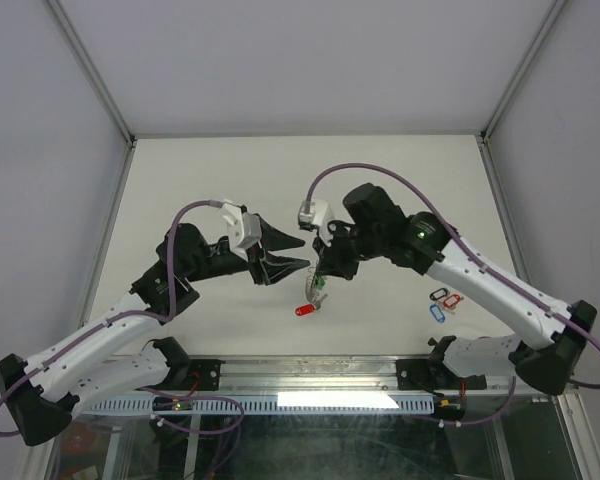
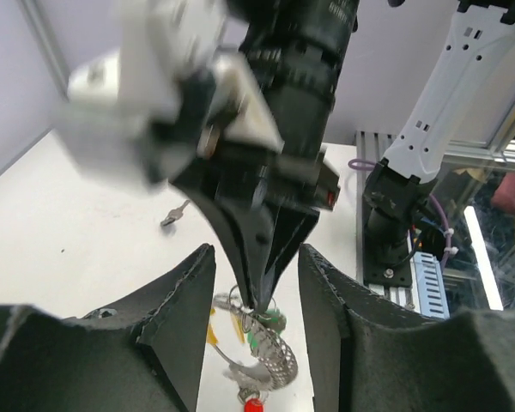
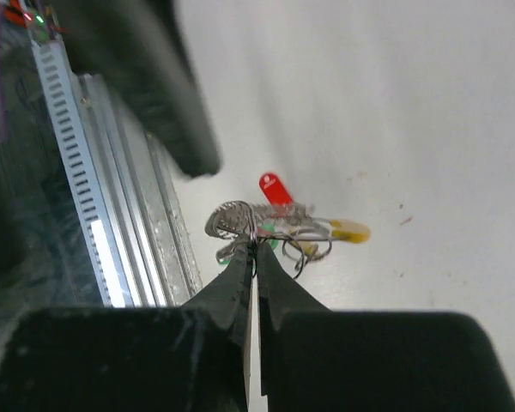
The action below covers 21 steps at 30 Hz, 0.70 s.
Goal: Put the keys on the keyring
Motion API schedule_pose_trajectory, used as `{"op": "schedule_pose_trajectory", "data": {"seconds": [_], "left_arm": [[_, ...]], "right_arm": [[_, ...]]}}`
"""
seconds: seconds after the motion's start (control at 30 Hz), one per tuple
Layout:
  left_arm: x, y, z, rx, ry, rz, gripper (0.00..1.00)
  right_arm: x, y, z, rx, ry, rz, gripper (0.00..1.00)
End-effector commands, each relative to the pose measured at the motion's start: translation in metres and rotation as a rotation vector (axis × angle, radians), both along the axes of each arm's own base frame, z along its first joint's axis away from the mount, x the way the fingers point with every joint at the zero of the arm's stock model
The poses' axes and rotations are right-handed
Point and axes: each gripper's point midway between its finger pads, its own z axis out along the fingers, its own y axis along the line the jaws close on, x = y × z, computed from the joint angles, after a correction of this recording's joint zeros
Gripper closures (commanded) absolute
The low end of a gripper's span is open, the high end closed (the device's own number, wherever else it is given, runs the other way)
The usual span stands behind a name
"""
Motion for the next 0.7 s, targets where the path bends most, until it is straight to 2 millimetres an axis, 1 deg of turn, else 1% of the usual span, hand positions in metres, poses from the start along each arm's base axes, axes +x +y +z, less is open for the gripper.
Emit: {"op": "schedule_pose_trajectory", "data": {"seconds": [0.0,0.1,0.2,0.47,0.67], "left_arm": [[0.008,0.012,0.011,0.000,-0.034,0.079,0.57],[0.007,0.015,0.006,0.009,-0.026,0.092,0.57],[0.009,0.016,0.000,0.022,-0.016,0.101,0.57],[0.012,0.006,-0.016,0.075,0.004,0.065,0.57],[0.017,0.000,-0.025,0.111,0.000,0.061,0.54]], "right_arm": [[0.009,-0.020,-0.024,-0.248,0.019,-0.094,1.00],[0.009,-0.021,-0.029,-0.310,0.049,-0.107,1.00],[0.007,-0.021,-0.025,-0.311,0.054,-0.106,1.00],[0.003,-0.011,-0.002,-0.210,0.037,-0.081,1.00],[0.000,-0.005,0.013,-0.150,0.043,-0.079,1.00]]}}
